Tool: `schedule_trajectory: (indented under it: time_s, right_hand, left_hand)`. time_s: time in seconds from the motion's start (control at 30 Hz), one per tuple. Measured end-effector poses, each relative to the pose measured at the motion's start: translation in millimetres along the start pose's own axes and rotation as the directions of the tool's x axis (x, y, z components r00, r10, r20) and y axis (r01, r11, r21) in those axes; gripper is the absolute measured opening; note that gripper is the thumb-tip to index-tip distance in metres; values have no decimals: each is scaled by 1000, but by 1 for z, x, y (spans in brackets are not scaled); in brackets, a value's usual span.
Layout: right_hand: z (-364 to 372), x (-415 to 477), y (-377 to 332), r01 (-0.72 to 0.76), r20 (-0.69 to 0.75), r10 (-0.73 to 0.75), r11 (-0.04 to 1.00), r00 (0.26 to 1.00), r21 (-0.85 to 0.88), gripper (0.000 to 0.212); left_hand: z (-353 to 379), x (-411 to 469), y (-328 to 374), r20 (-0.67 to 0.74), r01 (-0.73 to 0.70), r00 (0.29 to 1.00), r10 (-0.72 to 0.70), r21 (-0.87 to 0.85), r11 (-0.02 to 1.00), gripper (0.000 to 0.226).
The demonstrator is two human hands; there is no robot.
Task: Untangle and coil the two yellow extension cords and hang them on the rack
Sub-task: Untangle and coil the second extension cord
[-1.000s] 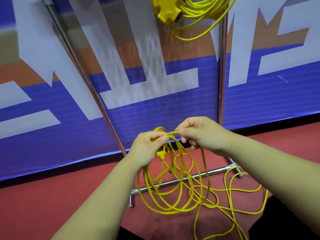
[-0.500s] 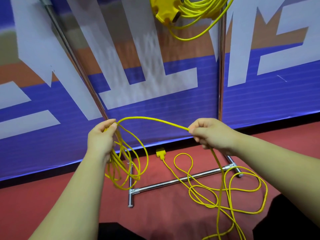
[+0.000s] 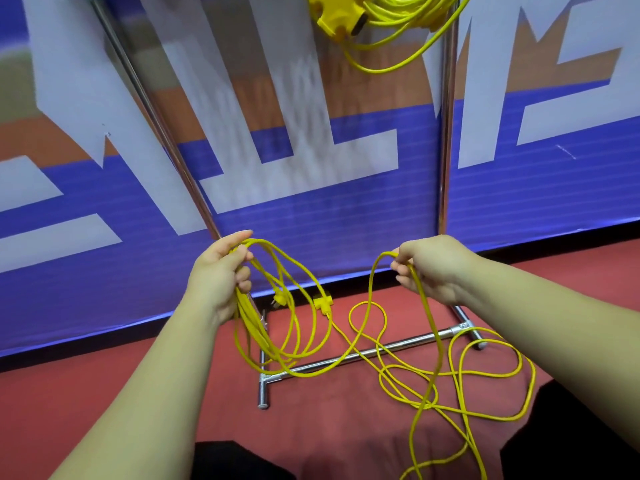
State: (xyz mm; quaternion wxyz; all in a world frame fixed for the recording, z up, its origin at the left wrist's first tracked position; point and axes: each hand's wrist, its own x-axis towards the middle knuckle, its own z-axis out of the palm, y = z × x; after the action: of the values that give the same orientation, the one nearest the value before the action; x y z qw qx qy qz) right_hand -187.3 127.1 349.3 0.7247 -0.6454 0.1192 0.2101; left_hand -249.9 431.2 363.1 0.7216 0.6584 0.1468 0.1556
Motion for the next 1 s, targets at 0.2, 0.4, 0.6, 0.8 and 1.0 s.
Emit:
schedule_trajectory:
  time_s: [0.2, 0.4, 0.6, 0.8, 1.0]
  right_hand:
    - [1, -1, 4, -46, 22, 51, 985, 998, -166, 11]
    - [-1, -1, 4, 2, -4, -3, 940, 1000, -340, 16]
    - [2, -3, 0, 2, 49, 16, 936, 999, -351, 15]
    - [9, -2, -2, 13, 38, -4, 973, 999, -231, 12]
    - [18, -8, -6, 38, 66, -32, 995, 997, -97, 4]
  left_hand:
    - [26, -21, 7, 185, 44, 982, -34, -49, 998, 25]
    - [44, -38, 4, 332, 83, 940, -73, -15, 996, 24]
    - [63, -52, -9, 435, 79, 895, -99, 63, 995, 18]
    - [84, -64, -20, 433, -21, 898, -84, 233, 972, 26]
    - [101, -69, -32, 382, -134, 924, -6, 338, 932, 48]
